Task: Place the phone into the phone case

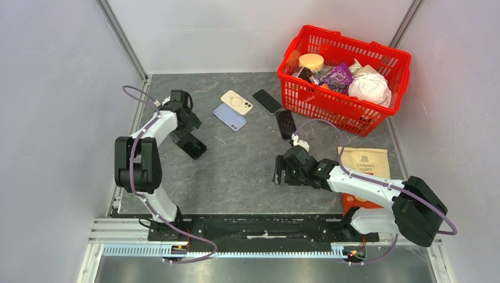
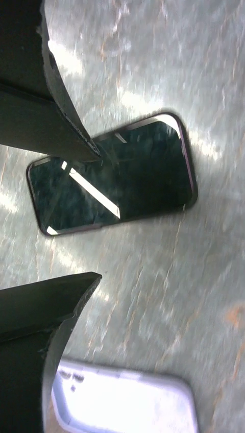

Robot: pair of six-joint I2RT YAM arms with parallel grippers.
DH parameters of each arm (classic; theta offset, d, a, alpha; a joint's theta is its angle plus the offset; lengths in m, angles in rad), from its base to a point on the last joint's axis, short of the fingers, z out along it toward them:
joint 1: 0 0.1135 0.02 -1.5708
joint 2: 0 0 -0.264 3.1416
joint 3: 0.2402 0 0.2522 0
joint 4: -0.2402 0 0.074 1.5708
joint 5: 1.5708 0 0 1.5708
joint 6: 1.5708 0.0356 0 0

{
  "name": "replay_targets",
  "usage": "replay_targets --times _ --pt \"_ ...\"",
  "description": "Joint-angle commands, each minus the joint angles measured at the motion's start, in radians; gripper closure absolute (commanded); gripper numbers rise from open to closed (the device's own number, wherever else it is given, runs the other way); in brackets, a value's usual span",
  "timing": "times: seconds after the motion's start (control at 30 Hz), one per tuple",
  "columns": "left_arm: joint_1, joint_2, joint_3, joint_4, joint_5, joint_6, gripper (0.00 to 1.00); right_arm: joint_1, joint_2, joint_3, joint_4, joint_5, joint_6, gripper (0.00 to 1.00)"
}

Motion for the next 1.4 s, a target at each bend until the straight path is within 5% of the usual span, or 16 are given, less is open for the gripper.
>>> replay_targets --times 0.0,0.3,0.67,0.9,1.17,1.37 --pt "-0.101 -0.029 0.091 0.034 -0.015 -0.09 0.18 -0.008 -0.053 0.043 -0.02 0.067 0.016 0.1" --pt "-0.268 0.187 0.275 0.027 -0.154 -0.226 0.35 -0.01 -0.266 0.056 -0.167 0.253 0.089 0.14" --pt "-0.31 0.368 0.393 0.062 -0.157 -0.203 0.43 -0.01 -0.361 0.092 -0.251 0.329 0.088 0.17" --pt "-0.32 0.391 0.387 0.079 -0.148 -0.195 0.58 -0.01 -0.335 0.09 -0.252 0.338 0.099 0.17" --pt "-0.353 0.381 0.357 0.077 -0.118 -0.132 0.97 -0.023 -0.238 0.151 -0.221 0.439 0.016 0.14" --pt "-0.424 0.237 0.19 0.082 -0.066 -0.057 0.98 -0.159 -0.036 0.24 -0.073 0.402 -0.143 0.03"
